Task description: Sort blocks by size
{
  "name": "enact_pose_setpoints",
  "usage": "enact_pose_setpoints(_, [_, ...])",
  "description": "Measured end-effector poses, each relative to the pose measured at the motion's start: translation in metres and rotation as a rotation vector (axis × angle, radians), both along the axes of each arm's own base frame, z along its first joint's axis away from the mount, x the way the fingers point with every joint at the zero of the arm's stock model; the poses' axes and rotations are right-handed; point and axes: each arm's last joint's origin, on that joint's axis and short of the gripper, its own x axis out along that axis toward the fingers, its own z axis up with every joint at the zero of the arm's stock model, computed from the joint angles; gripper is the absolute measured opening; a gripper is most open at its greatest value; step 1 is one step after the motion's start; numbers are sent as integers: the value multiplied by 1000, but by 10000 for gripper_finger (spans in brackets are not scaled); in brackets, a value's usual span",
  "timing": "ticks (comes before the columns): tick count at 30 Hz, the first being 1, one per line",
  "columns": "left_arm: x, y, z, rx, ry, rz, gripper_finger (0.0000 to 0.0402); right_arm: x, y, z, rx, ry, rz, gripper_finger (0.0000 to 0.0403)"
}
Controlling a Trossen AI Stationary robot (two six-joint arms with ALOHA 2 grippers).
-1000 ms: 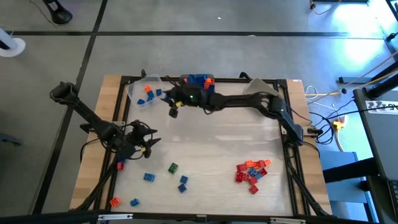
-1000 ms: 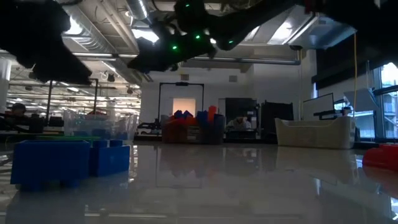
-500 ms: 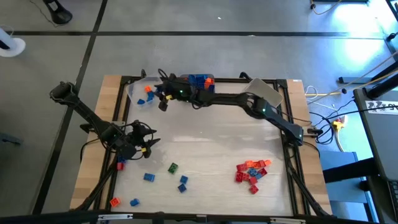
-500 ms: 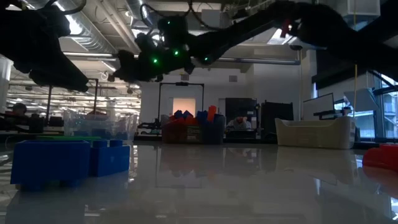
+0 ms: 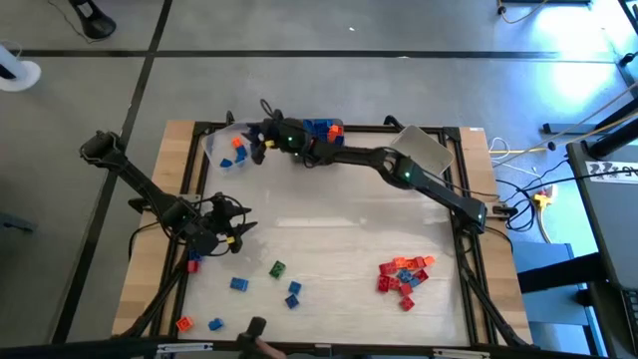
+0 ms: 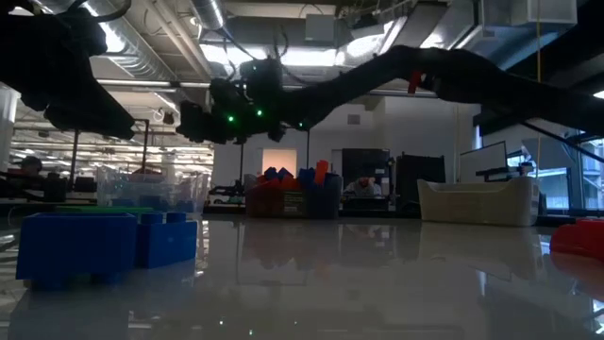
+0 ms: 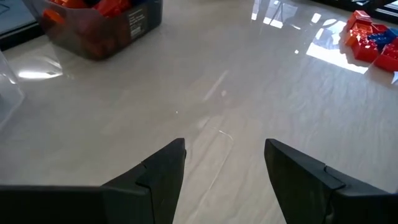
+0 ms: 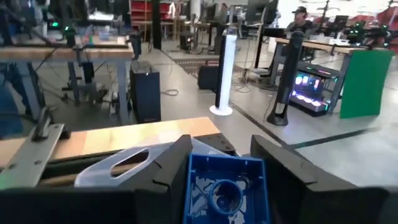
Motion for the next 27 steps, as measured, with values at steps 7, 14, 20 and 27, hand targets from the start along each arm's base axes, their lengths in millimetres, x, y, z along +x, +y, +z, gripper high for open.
enact_pose_setpoints(7, [0,0,0,9,-1,3,208,-2,-12,-12,22,-29,1,149])
enact_pose_setpoints(14, [0,1,0,15,-5,11,208,-1,-10,-11,-8,-25,9,149])
enact_pose_setpoints(20, [0,1,0,21,-9,17,208,-1,-10,-11,-10,-27,-18,160])
enact_pose_setpoints(27, [0,1,0,21,-9,17,208,-1,-10,-11,-8,-26,-20,193])
